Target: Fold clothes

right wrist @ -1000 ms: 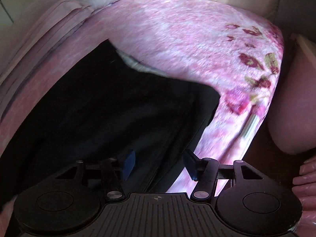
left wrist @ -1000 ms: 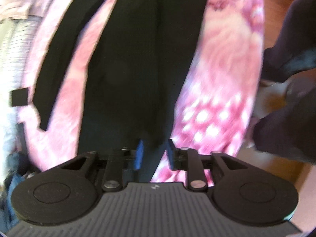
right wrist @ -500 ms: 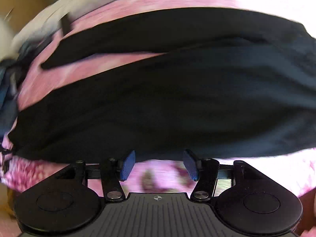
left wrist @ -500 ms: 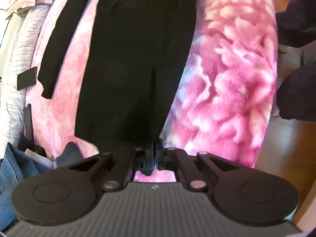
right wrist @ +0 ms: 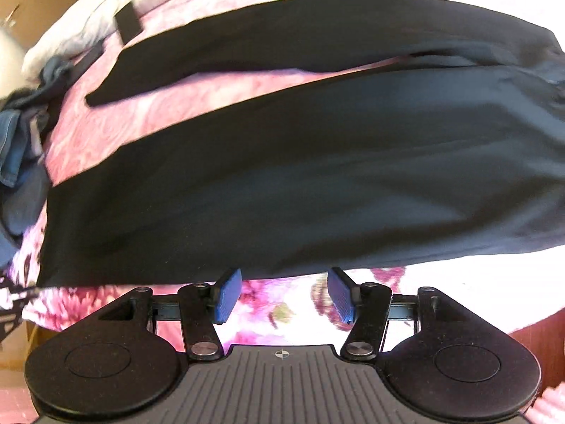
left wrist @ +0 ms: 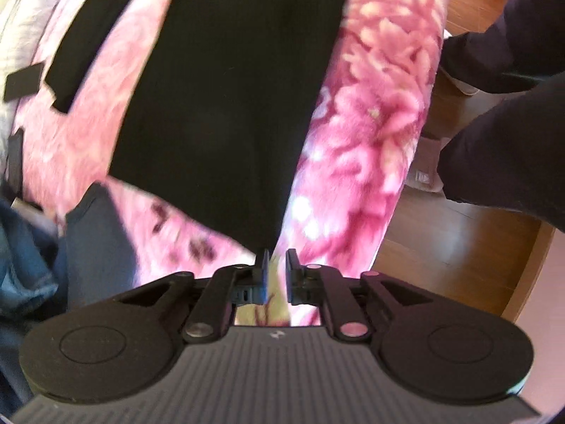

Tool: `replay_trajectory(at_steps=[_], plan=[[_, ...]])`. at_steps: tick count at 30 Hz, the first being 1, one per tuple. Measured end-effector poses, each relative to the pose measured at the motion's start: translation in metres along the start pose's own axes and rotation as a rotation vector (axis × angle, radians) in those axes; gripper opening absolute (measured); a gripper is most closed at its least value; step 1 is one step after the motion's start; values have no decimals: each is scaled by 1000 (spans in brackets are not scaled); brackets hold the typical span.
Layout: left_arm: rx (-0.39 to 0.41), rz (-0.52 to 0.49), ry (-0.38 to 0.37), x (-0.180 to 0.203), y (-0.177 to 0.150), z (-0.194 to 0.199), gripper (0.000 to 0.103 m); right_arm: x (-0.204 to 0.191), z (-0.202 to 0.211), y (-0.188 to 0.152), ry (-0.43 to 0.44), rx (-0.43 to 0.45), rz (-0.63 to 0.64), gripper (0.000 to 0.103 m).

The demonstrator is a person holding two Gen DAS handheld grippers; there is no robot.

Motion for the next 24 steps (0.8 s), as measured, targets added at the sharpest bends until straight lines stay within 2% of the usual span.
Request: replay_trajectory(at_steps=[5,8,13,16,20,24], plan=[[42,59,7,-24,11,27,11,28,10,7,-35,26,-117,58],[85,25,15,-40,45,37,18,43,17,12,-45,46,-186,58],[162,-58,55,-55,107,53,19,66,32,15,-53,75,-243,58],[202,-87,63,-59,139,62,23,82,42,12,-62,83,-263,58],[236,-129,85,-58,169,75,27,99,54,8,-72,102,-307,58],[263,-99,96,-60,183,86,35,114,72,4,-92,110,-333,58]])
Point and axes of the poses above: each gripper's, at about its wrist camera, not at the fingertips, and z roughly against the way its jaws point, x to its right, y to its top, the point moved 2 cm from there along -z, roughly the way its jaws point, and after that the axes turned 11 degrees about -y, right-handed, at the moved point
